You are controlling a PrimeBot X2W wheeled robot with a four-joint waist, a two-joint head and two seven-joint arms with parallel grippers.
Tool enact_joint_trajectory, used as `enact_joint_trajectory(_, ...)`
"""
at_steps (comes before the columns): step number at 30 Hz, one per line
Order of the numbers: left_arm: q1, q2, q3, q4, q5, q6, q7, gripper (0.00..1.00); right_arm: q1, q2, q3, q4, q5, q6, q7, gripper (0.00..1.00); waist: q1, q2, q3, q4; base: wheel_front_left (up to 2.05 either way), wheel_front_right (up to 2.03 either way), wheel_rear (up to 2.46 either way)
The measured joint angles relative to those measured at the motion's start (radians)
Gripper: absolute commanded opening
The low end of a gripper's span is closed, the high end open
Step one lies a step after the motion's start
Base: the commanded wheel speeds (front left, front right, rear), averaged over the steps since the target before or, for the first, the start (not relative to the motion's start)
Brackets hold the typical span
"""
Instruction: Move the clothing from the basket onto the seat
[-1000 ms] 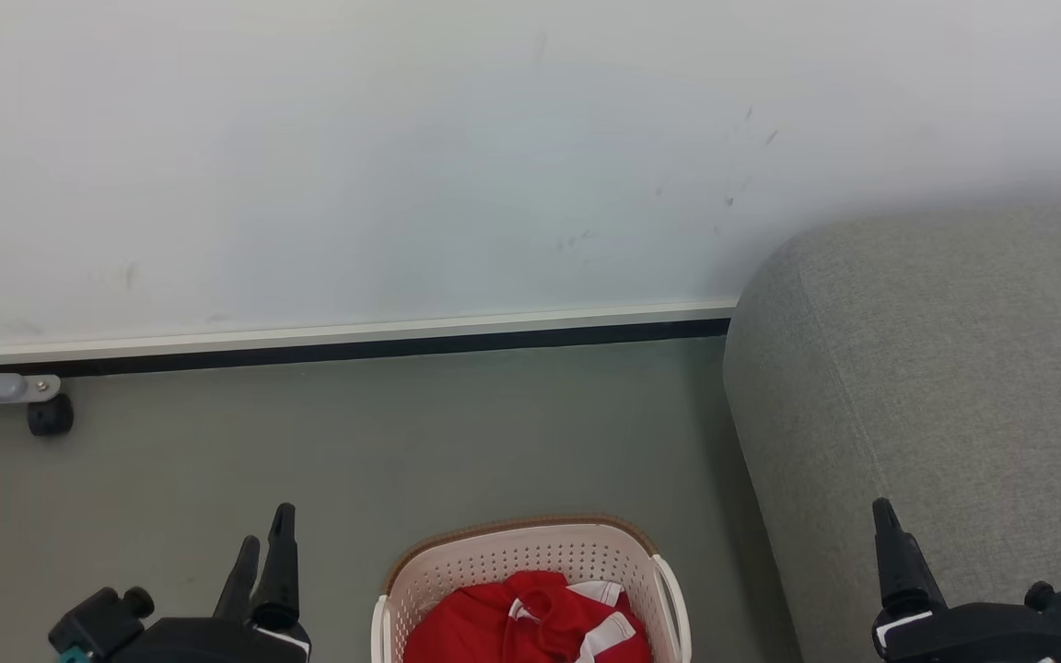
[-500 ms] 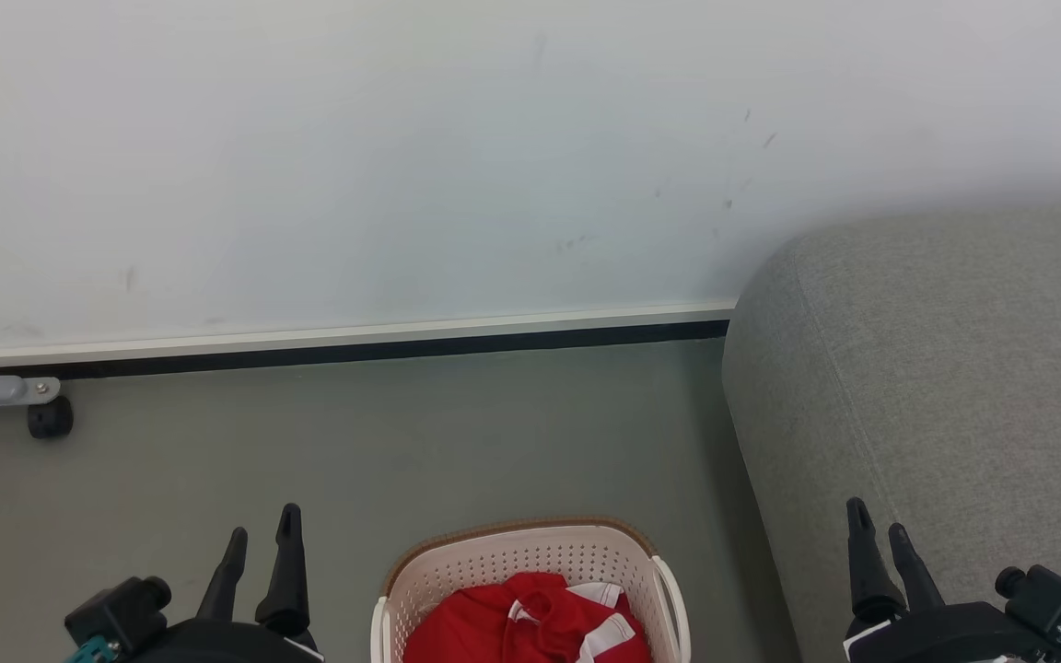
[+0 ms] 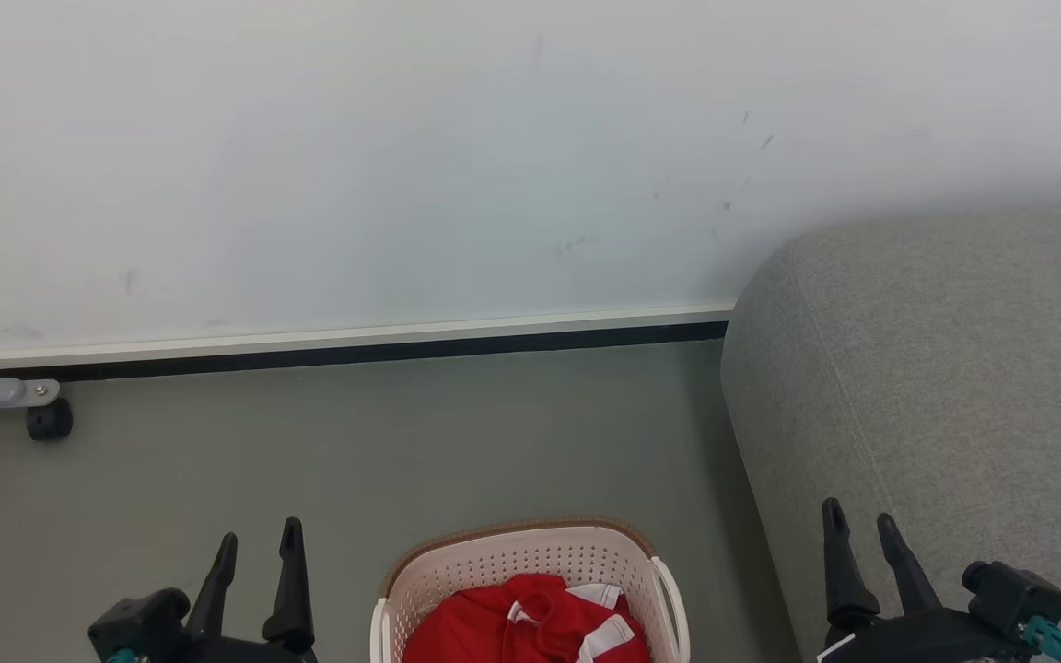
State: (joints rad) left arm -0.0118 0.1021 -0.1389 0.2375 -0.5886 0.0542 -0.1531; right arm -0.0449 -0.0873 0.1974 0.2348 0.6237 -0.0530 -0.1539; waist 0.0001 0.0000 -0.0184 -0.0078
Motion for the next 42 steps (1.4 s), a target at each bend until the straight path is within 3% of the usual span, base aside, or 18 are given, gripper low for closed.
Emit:
enact_joint_trajectory(27,0.021,0.008,-0.049,0.007,0.352,0.048,-0.098,1.00,0.016,-0.023,0.079,-0.006,-0.339,-0.043,-0.095,1.00,0.0000,0.0000,-0.011,-0.001,0.00,0.00,0.00)
enact_joint_trajectory(42,0.024,0.007,-0.041,0.016,0.360,0.042,-0.099,1.00,0.023,-0.022,0.071,-0.006,-0.353,-0.042,-0.095,1.00,0.0000,0.0000,-0.010,-0.001,0.00,0.00,0.00)
